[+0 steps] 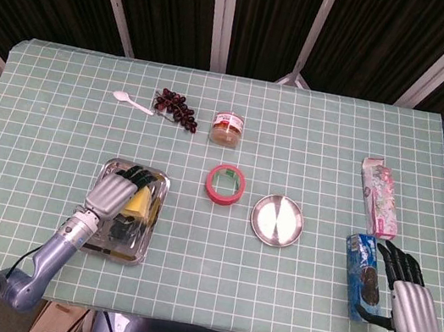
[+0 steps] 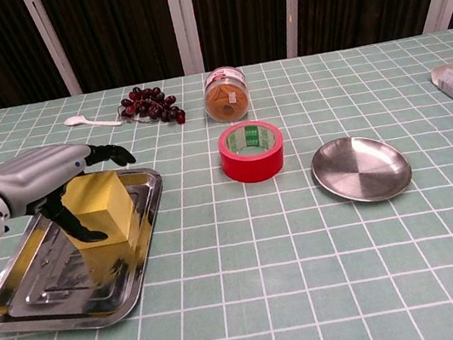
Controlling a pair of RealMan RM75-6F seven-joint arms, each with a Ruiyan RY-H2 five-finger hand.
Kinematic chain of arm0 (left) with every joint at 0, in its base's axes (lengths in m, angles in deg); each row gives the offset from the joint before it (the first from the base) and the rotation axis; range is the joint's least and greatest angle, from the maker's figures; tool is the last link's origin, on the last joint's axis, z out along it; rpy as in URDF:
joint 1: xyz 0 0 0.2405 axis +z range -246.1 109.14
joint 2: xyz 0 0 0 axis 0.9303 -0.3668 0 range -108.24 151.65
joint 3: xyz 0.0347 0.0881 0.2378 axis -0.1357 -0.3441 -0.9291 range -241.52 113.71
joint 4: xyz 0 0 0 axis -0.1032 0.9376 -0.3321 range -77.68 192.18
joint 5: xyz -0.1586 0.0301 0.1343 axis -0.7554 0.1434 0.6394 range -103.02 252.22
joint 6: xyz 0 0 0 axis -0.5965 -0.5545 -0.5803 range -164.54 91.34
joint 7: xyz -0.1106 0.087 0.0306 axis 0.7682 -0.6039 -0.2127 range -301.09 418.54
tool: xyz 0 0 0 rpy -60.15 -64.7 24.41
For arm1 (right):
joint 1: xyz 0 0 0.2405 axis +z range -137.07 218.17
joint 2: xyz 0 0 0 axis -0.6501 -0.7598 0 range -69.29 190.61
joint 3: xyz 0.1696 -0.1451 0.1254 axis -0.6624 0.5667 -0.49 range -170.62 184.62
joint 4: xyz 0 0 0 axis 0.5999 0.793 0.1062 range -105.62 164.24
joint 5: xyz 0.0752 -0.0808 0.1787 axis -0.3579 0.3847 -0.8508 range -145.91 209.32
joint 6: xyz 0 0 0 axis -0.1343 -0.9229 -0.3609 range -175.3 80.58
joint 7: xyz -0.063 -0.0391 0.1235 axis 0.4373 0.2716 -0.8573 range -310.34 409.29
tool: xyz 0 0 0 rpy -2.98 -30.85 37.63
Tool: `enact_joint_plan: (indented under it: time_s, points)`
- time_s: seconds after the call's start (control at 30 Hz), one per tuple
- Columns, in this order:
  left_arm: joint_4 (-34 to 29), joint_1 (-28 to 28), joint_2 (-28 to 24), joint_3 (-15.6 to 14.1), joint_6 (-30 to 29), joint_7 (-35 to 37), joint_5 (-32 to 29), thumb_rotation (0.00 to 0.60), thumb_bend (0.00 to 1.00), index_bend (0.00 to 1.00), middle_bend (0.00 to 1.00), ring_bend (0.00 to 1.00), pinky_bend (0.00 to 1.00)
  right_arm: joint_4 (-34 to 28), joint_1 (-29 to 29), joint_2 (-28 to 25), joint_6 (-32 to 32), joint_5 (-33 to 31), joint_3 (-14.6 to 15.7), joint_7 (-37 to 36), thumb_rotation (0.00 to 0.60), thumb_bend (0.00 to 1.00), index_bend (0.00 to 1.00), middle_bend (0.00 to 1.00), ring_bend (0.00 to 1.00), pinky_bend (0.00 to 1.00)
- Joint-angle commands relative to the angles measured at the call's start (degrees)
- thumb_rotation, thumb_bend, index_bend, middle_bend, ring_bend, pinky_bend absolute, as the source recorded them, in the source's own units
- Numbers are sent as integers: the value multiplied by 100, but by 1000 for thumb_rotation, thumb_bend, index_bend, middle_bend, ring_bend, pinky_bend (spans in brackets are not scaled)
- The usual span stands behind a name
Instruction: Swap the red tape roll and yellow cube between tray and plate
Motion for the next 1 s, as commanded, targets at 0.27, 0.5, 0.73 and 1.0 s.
enact_joint_plan:
  time_s: [0.27, 0.5, 0.73, 1.0]
  points:
    - [-5, -7, -141, 40, -199, 615, 557, 600, 571, 354, 436, 379, 531, 7, -53, 26, 9, -31, -89, -94, 600, 0, 21, 0, 0, 0]
    - [-623, -108, -391, 359, -641, 1480, 1122, 600, 562, 359, 437, 378, 531, 22, -106, 21, -54, -84, -174, -147, 600, 0, 22, 0, 0, 0]
    - [-753, -607, 15, 529, -131, 1425, 1173, 600, 544, 360, 419, 374, 516, 61, -126, 34, -39, -118, -231, -126, 600, 0, 21, 0, 0, 0]
    - [-256, -1011, 809, 585, 600, 542, 478, 600, 526, 355, 388, 362, 499, 92, -176, -25, -50, -134, -280, -263, 600, 0, 22, 0, 0, 0]
